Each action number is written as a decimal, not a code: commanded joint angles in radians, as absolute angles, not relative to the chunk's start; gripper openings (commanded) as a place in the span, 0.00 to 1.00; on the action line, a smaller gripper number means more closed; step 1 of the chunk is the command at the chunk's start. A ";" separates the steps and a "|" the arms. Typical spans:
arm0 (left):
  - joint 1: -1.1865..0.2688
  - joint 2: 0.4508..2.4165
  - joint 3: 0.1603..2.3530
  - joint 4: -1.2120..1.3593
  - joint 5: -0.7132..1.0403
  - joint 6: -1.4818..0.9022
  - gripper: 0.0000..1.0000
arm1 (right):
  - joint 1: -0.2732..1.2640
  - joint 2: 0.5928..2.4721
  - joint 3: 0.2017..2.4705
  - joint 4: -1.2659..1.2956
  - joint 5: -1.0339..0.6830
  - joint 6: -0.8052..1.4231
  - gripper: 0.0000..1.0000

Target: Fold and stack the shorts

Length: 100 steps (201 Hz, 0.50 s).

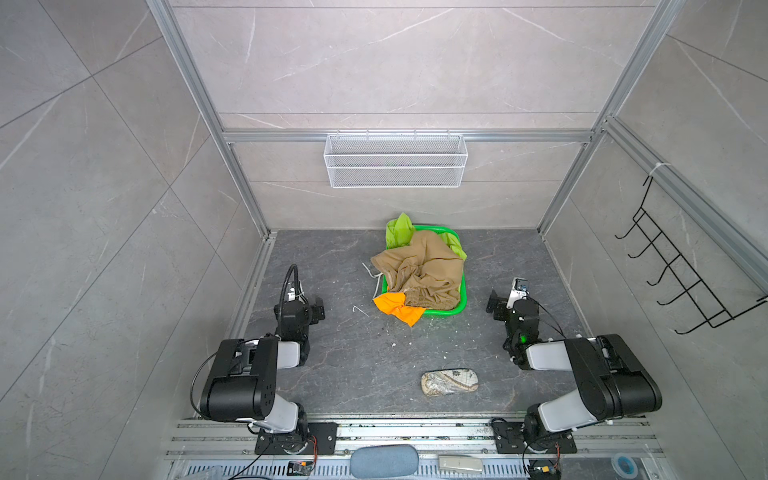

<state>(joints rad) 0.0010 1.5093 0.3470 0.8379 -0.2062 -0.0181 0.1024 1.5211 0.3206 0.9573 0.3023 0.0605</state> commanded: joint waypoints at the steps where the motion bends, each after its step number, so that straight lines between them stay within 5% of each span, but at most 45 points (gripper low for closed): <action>1: 0.005 1.503 0.348 0.879 -0.204 -0.009 1.00 | 0.106 1.522 0.330 0.952 0.313 0.073 0.99; 79: -0.005 1.489 0.347 0.892 -0.254 -0.010 1.00 | 0.110 1.464 0.310 0.946 0.327 0.069 0.99; 100: -0.059 1.321 0.484 0.517 -0.381 -0.010 1.00 | 0.139 1.298 0.320 0.806 0.405 0.053 0.99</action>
